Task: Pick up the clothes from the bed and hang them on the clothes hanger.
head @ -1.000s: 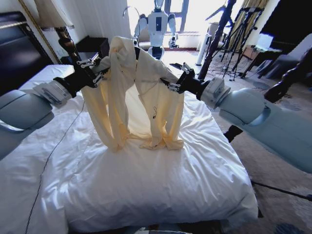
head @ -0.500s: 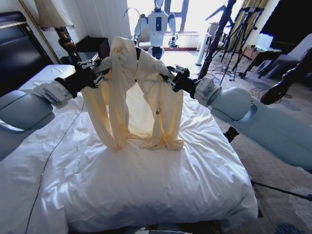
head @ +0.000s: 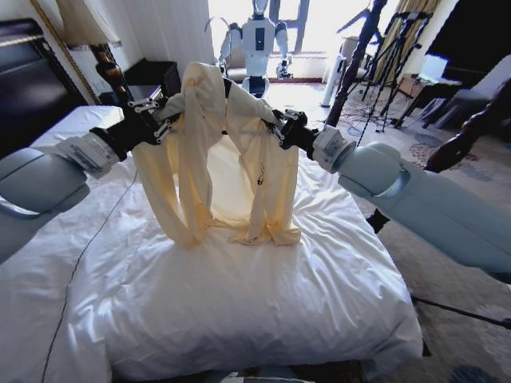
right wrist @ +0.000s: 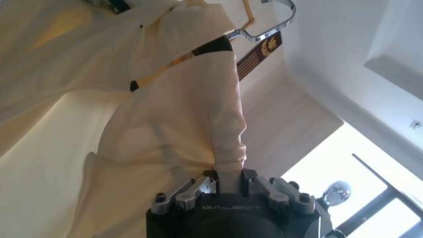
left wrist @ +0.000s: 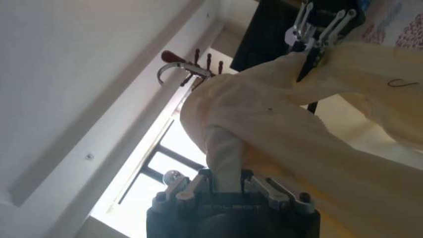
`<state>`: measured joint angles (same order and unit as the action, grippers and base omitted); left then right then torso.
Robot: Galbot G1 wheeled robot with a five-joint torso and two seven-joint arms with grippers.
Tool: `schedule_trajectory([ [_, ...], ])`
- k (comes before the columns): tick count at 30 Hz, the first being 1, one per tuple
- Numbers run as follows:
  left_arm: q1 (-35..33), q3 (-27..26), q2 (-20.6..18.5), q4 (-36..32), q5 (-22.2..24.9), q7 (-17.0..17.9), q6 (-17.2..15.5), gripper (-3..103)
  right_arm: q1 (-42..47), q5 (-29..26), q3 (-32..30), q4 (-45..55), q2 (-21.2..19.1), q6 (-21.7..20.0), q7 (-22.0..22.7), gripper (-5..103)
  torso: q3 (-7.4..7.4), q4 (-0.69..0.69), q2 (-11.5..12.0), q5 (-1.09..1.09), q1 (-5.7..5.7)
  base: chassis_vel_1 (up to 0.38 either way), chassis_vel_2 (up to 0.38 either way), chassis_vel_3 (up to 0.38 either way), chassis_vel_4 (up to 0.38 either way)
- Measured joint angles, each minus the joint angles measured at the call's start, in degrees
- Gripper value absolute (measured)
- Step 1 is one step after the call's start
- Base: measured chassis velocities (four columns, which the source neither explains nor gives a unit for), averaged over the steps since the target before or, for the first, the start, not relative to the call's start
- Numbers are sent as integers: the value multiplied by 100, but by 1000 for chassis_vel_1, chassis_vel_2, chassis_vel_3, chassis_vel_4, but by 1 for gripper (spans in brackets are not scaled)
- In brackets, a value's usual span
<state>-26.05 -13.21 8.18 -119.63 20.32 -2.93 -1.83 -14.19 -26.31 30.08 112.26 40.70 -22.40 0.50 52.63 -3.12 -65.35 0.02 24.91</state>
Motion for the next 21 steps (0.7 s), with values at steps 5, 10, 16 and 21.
schedule_trajectory([
  [5, -53, 10, 13, -13, -46, 125, 0, 21, 3, 28, -18, -25, -2, 71, 50, 16, 0, 0, 0, 0, 0, 0, 0, 0, 0],
  [10, -99, 38, 50, -19, -95, 241, -6, 21, 4, 135, -71, 8, -75, 135, 57, 16, 0, 0, 0, 0, 0, 0, 0, 0, 0],
  [16, -150, 89, 80, -1, -168, 458, -130, 21, 5, 179, -149, 35, -177, 155, 75, 16, 0, 1, 0, -1, 0, 0, 0, 0, 0],
  [21, -205, 125, 104, -17, -278, 741, -345, 39, 16, 206, -163, 60, -228, 161, 79, 16, 0, 1, 0, -1, 0, 0, 0, 0, 0],
])
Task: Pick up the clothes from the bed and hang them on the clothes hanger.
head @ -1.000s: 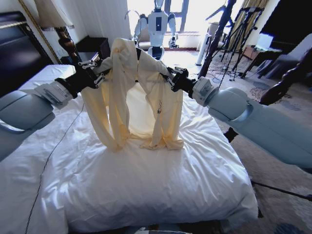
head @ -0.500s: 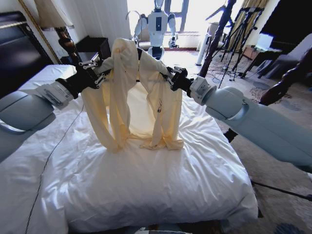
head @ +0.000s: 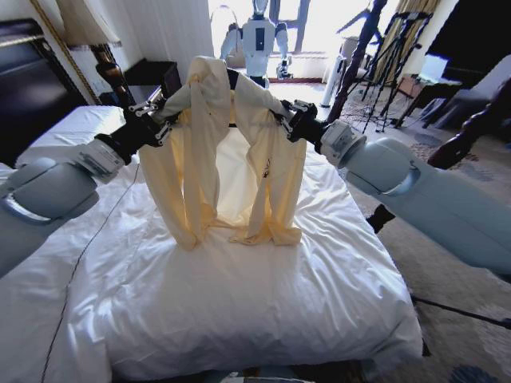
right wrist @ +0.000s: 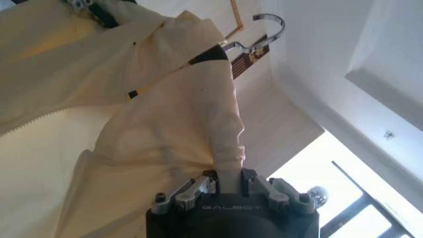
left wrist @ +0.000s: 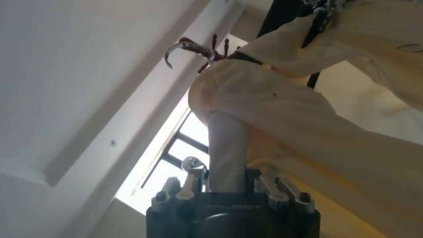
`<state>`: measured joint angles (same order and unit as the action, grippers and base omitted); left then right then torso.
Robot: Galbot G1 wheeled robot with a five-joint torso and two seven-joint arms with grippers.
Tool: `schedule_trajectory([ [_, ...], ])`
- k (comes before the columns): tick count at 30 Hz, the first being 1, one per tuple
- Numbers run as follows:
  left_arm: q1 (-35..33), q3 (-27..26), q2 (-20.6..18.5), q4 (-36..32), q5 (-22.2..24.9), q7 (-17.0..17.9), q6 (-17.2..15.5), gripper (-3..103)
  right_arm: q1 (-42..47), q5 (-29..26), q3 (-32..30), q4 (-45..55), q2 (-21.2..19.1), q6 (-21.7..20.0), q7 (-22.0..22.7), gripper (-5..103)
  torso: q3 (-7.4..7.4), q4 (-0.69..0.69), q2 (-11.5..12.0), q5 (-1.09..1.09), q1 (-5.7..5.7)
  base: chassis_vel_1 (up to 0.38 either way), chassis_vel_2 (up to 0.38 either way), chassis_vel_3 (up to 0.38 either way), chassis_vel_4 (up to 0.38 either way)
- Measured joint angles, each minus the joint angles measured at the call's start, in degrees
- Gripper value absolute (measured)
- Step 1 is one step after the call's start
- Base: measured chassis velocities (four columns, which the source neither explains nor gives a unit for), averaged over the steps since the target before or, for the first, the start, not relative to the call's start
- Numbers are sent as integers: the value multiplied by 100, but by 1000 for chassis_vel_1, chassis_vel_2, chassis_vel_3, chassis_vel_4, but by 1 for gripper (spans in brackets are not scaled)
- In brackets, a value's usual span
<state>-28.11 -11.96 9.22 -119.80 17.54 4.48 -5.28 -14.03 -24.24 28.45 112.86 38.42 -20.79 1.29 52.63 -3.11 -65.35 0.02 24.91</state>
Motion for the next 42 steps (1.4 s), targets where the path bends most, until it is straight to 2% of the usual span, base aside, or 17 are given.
schedule_trajectory([
  [4, -4, 4, 4, 8, -29, 83, -42, 56, -6, 22, -20, -6, -31, 13, 1, 16, 0, 0, 0, 1, 0, 0, 0, 0, 0],
  [5, -4, 4, 4, 8, -29, 83, -42, 56, -6, 22, -20, -6, -31, 13, 1, 16, 0, 0, 0, 1, 0, 0, 0, 0, 0],
  [7, -2, 4, 6, 21, -62, 130, -45, 66, -23, 47, -54, -11, -67, 26, -3, 16, 0, 0, 1, 0, 0, 0, 0, 0, 0],
  [10, -2, 5, 7, 25, -89, 160, -52, 72, -35, 55, -100, -15, -106, 44, -12, 16, 0, -1, 1, 0, 0, 0, 0, 0, 0],
  [13, -4, 2, 14, 27, -119, 203, -52, 88, -56, 85, -206, -30, -165, 83, -36, 16, 0, 0, 1, 0, 0, 0, 0, 0, 0],
  [16, -12, -13, 28, 27, -132, 236, -50, 97, -59, 114, -311, -32, -219, 113, -46, 16, 0, 0, 1, 0, 0, 0, 0, 0, 0],
  [22, -3, -70, 92, 92, -119, 303, -51, 100, -67, 108, -667, 42, -542, 143, -102, 16, 0, 1, 1, 0, 0, 0, 0, 0, 0],
  [24, 17, -85, 168, 187, -116, 328, -51, 100, -47, 74, -961, 133, -927, 195, -194, 16, 0, 2, 1, -1, 0, 0, 0, 0, 0],
  [25, 17, -85, 168, 187, -116, 328, -51, 100, -47, 74, -961, 133, -927, 195, -194, 16, 0, 2, 1, -1, 0, 0, 0, 0, 0],
  [28, 43, -86, 404, 357, -114, 337, -51, 100, 41, -126, -1335, 320, -1737, 264, -285, 16, 0, 0, 1, -1, 0, 0, 0, 0, 0],
  [29, 43, -86, 404, 357, -114, 337, -51, 100, 41, -126, -1335, 320, -1737, 264, -285, 16, 0, 0, 1, -1, 0, 0, 0, 0, 0],
  [32, 43, -103, 746, 528, -127, 363, -65, 100, 61, -471, -1606, 512, -2646, 388, -298, 16, -1, -2, 1, -3, 0, 0, 0, 0, 0],
  [33, 43, -103, 746, 528, -127, 363, -65, 100, 61, -471, -1606, 512, -2646, 388, -298, 16, -1, -2, 1, -3, 0, 0, 0, 0, 0],
  [39, -119, -207, 1170, 643, -183, 475, -81, 100, -224, -1093, -1825, 819, -4238, 537, -303, 16, -1, -1, 1, -2, 0, 0, 0, 0, 0],
  [40, -119, -207, 1170, 643, -183, 475, -81, 100, -224, -1093, -1825, 819, -4238, 537, -303, 16, -1, -1, 1, -2, 0, 0, 0, 0, 0],
  [41, -197, -226, 1266, 631, -211, 523, -74, 100, -431, -1237, -1792, 852, -4613, 575, -331, 16, -1, -1, 0, -2, -1, 0, 0, 0, 0],
  [42, -197, -226, 1266, 631, -211, 523, -74, 100, -431, -1237, -1792, 852, -4613, 575, -331, 16, -1, -1, 0, -2, -1, 0, 0, 0, 0],
])
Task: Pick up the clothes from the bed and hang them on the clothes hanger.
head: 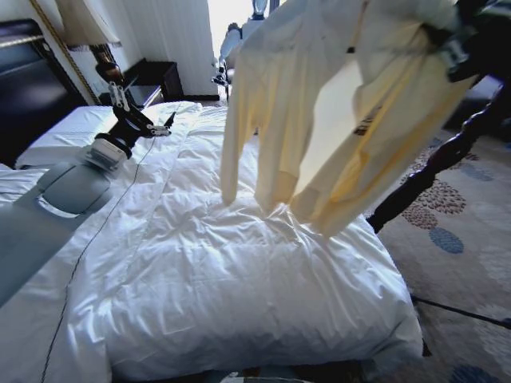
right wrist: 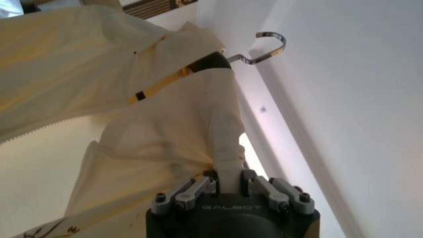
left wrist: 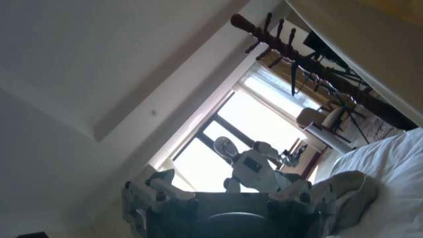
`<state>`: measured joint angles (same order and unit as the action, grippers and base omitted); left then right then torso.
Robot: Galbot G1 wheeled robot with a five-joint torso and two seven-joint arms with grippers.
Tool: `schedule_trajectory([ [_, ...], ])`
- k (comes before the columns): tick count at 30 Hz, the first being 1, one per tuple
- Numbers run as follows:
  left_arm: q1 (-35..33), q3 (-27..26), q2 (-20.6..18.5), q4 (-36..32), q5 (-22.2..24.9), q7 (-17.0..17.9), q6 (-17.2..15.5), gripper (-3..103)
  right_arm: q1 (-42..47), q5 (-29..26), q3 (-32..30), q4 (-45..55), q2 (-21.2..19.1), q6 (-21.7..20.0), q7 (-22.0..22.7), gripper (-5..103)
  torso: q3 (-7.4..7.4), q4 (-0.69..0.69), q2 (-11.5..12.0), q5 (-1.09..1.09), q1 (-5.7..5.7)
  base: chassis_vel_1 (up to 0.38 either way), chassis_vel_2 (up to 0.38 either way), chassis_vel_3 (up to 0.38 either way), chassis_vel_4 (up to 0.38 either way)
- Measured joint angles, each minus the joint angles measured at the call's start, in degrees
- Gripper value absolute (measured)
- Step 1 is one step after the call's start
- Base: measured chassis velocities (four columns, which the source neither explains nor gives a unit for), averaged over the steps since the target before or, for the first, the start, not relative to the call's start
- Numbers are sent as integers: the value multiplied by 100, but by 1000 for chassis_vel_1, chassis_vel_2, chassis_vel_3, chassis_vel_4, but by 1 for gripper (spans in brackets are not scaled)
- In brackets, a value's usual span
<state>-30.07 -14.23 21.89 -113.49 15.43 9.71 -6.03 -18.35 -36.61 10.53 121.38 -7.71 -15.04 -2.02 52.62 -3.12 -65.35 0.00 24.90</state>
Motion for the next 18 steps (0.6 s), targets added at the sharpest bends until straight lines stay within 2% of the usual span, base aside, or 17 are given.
schedule_trajectory([
  [3, -163, -13, 257, -61, -71, 98, 14, 100, -551, -301, 230, -7, -806, 98, -162, 16, 0, 2, -1, 0, 0, 0, 0, 0, 0],
  [4, -163, -13, 257, -61, -71, 98, 14, 100, -551, -301, 230, -7, -806, 98, -162, 16, 0, 2, -1, 0, 0, 0, 0, 0, 0],
  [6, -294, -40, 445, -129, -80, 175, 16, 100, -893, -345, 413, -119, -1344, 200, -337, 16, 0, -1, -1, 4, 1, 0, 0, 0, 0],
  [7, -294, -40, 445, -129, -80, 175, 16, 100, -893, -345, 413, -119, -1344, 200, -337, 16, 0, -1, -1, 4, 1, 0, 0, 0, 0],
  [10, -486, -58, 643, -200, -82, 287, 21, 100, -1296, -344, 788, -156, -1906, 355, -536, 16, -1, -2, -1, 0, 0, 0, 0, 0, 0],
  [11, -486, -58, 643, -200, -82, 287, 21, 100, -1296, -344, 788, -156, -1906, 355, -536, 16, -1, -2, -1, 0, 0, 0, 0, 0, 0],
  [15, -728, -58, 861, -237, -169, 315, 73, 100, -1977, -356, 1701, 126, -2515, 474, -578, 16, 0, 0, -1, 2, 0, 0, 0, 0, 0],
  [16, -728, -58, 861, -237, -169, 315, 73, 100, -1977, -356, 1701, 126, -2515, 474, -578, 16, 0, 0, -1, 2, 0, 0, 0, 0, 0],
  [18, -857, -60, 925, -252, -227, 320, 99, 100, -2246, -347, 2076, 195, -2774, 510, -586, 16, 1, 3, -1, 3, 1, 0, 0, 0, 0],
])
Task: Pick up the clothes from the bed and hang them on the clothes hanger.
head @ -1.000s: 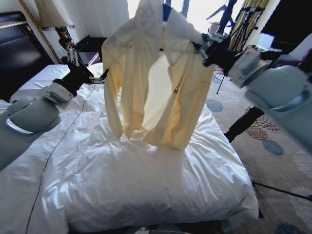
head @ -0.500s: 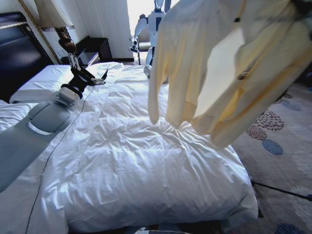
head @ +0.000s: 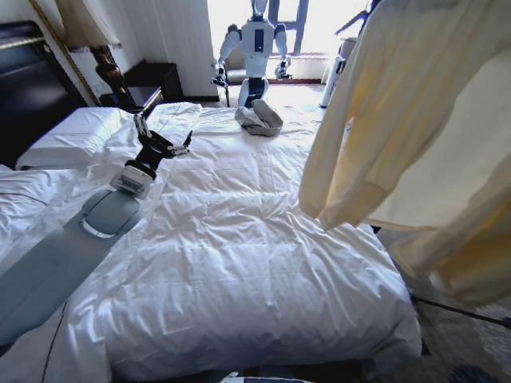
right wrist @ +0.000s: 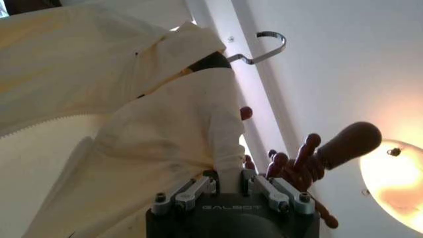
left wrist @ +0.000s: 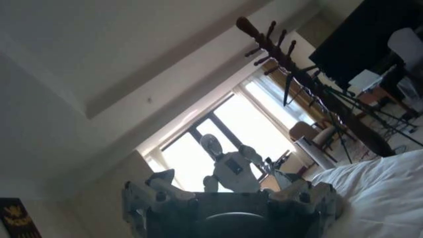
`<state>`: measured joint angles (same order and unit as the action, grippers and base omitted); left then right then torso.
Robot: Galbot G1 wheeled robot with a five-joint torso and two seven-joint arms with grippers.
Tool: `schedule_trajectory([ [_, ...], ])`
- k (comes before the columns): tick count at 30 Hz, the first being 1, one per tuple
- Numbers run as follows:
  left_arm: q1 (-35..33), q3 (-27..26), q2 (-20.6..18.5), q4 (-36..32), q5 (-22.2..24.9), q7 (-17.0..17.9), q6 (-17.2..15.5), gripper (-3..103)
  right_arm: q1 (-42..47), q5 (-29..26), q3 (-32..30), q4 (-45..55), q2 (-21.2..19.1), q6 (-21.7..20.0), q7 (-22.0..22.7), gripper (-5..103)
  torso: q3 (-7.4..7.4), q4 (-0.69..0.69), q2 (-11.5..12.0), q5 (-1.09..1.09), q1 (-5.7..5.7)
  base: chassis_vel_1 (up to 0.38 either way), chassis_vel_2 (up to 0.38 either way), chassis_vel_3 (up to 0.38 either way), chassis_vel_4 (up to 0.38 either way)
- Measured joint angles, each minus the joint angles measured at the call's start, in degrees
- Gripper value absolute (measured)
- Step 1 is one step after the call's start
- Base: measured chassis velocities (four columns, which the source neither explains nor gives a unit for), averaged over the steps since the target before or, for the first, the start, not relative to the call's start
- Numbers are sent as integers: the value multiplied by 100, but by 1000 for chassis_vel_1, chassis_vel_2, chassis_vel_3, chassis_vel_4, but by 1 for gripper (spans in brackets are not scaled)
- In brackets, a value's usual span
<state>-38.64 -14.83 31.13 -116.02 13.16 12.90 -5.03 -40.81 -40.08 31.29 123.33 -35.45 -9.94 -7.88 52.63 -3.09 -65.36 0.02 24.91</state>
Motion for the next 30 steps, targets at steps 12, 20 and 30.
schedule_trajectory([
  [12, -236, -4, 78, -96, -76, 2, 34, 100, -472, 479, 732, -581, -415, 338, -186, 16, 0, -2, 0, -1, 0, 0, 0, 0, 0],
  [20, -418, -9, 141, -222, -112, 14, 30, 100, -588, 811, 1053, -1147, -158, 396, -201, 16, 0, -2, 1, 1, -1, 0, 0, 0, 0],
  [30, -550, -35, 135, -280, -140, 37, 38, 100, -801, 1076, 1577, -1538, 303, 284, -109, 16, 1, -2, 1, -2, 0, 0, 0, 0, 0],
])
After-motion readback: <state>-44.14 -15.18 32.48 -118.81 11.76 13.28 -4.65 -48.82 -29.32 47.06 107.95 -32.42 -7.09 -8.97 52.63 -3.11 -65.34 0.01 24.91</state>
